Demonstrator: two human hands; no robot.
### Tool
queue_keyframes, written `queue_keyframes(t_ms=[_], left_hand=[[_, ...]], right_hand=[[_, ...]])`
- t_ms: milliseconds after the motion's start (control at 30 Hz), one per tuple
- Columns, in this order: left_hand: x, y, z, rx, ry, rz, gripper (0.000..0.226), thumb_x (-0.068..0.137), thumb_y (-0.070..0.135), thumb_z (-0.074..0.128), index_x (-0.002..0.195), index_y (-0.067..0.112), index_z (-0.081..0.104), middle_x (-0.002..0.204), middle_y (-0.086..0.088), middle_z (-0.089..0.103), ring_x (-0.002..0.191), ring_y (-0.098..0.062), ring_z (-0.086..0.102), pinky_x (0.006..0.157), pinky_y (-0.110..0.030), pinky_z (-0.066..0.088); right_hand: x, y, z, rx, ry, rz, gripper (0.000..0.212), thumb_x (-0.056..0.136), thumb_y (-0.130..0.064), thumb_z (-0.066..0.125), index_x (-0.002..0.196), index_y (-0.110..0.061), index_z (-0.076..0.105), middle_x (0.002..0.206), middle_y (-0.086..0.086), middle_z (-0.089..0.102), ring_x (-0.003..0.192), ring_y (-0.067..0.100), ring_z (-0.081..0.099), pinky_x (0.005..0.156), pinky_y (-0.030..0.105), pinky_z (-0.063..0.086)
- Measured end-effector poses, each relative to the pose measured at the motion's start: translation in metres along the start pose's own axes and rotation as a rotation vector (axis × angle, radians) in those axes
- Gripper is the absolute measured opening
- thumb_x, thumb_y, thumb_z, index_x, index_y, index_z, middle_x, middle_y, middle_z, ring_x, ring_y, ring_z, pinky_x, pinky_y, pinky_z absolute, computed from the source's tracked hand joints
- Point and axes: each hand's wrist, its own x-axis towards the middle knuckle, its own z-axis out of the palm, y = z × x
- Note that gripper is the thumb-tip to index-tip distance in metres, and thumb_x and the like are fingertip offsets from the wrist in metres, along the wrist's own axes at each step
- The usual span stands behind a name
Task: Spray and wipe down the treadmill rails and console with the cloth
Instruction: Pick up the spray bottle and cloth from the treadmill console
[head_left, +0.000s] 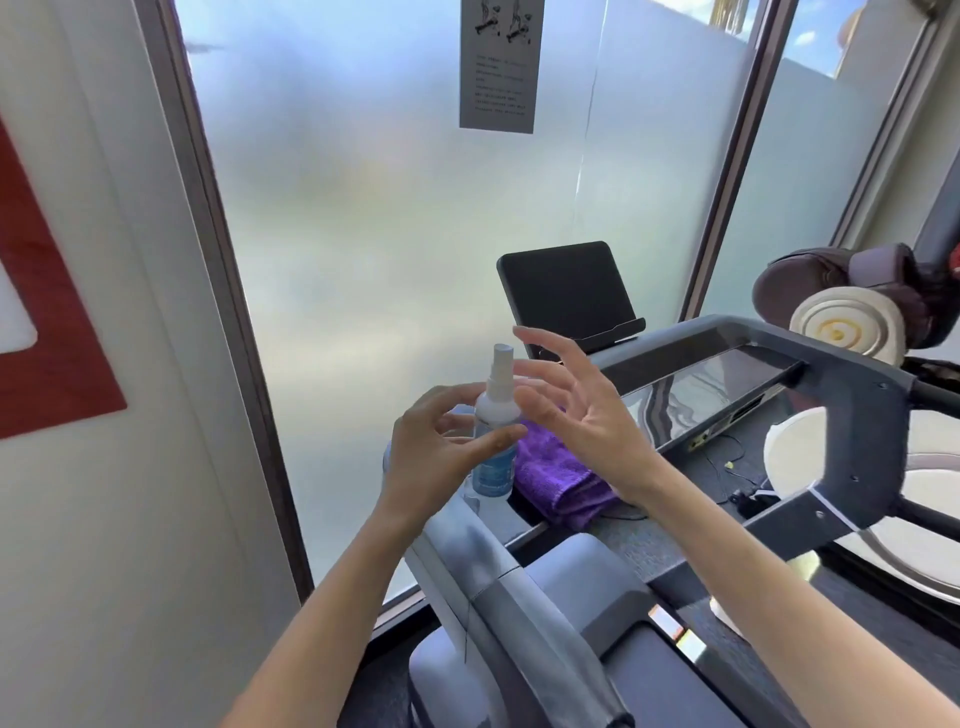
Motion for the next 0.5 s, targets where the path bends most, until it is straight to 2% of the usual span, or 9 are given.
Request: queue_keyframes(t_ms=[67, 167, 233, 333, 500], left_hand=[[-0.001, 0.002, 0.014, 0.008, 0.017, 0.039, 0.041, 0.067, 0.02, 0.086, 0.104, 0.023, 0.07, 0.102, -0.001, 0.072, 0.084, -0.007, 0.07, 0.069, -0.017, 0.055], [-0.001, 0.001, 0.029, 0.021, 0.054, 0.04, 0.06, 0.064, 0.027, 0.087, 0.117, 0.019, 0.061, 0.094, 0.004, 0.072, 0.086, -0.005, 0.069, 0.074, -0.018, 0.055], [-0.002, -0.002, 0.035, -0.007, 0.021, 0.03, 0.069, 0.059, 0.036, 0.084, 0.119, 0.018, 0.056, 0.095, 0.004, 0.071, 0.089, -0.007, 0.069, 0.079, -0.024, 0.057], [-0.003, -0.004, 0.04, 0.004, -0.085, 0.053, 0.076, 0.055, 0.04, 0.082, 0.121, 0.017, 0.053, 0.103, 0.003, 0.069, 0.094, -0.008, 0.068, 0.08, -0.026, 0.058], [0.007, -0.001, 0.032, 0.094, -0.173, 0.007, 0.079, 0.06, 0.05, 0.076, 0.129, 0.024, 0.046, 0.111, 0.011, 0.062, 0.103, -0.004, 0.063, 0.082, -0.02, 0.054]], right_hand=[[-0.004, -0.005, 0.001, -0.048, -0.038, -0.006, 0.054, 0.092, -0.025, 0.071, 0.136, -0.046, 0.046, 0.128, 0.002, 0.067, 0.116, 0.018, 0.067, 0.096, 0.035, 0.056], [-0.011, -0.002, -0.001, -0.048, 0.054, -0.019, 0.055, 0.093, -0.012, 0.069, 0.136, -0.038, 0.047, 0.123, 0.009, 0.069, 0.107, 0.02, 0.071, 0.092, 0.037, 0.058], [-0.016, 0.001, -0.004, -0.018, 0.12, -0.023, 0.053, 0.09, -0.012, 0.07, 0.135, -0.031, 0.048, 0.118, 0.007, 0.071, 0.105, 0.02, 0.072, 0.089, 0.036, 0.059], [-0.02, 0.006, -0.01, -0.016, 0.18, -0.031, 0.05, 0.088, -0.014, 0.07, 0.129, -0.032, 0.048, 0.106, -0.01, 0.074, 0.102, 0.015, 0.072, 0.082, 0.027, 0.059], [-0.018, 0.016, -0.02, -0.016, 0.194, -0.041, 0.046, 0.088, -0.025, 0.066, 0.127, -0.037, 0.045, 0.108, 0.007, 0.067, 0.101, 0.016, 0.069, 0.088, 0.031, 0.057]])
